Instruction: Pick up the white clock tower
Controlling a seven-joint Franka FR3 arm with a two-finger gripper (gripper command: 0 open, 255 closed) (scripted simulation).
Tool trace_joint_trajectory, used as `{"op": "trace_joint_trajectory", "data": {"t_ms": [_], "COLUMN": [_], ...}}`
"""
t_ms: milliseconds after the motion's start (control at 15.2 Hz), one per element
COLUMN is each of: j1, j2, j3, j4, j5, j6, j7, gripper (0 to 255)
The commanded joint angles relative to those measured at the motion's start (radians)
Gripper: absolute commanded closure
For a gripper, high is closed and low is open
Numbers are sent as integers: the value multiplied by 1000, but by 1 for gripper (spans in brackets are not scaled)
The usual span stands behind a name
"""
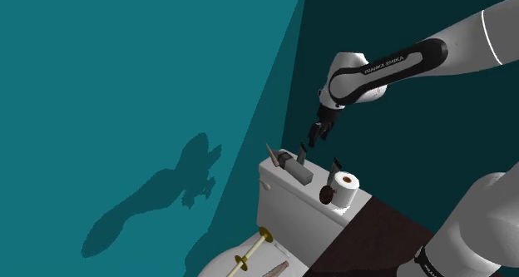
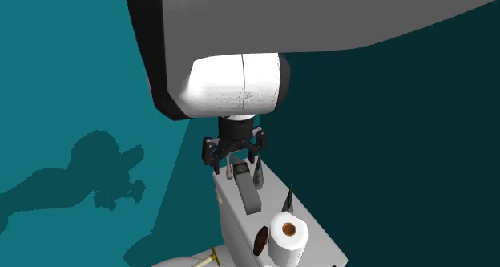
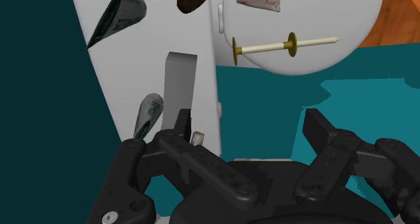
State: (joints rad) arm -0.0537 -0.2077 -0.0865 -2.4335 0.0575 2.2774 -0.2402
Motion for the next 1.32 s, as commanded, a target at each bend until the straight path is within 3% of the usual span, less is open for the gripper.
{"op": "trace_joint_trajectory", "data": {"t_ms": [0,594,1254], "j1": [-3,-30,-88], "j2": [85,439,794], "j3": [-13,-29,-1], "j4": [32,233,535], "j5": [9,84,135], "j6": [57,222,289], "j7": [-31,-155,-241], "gripper": [0,0,0]}}
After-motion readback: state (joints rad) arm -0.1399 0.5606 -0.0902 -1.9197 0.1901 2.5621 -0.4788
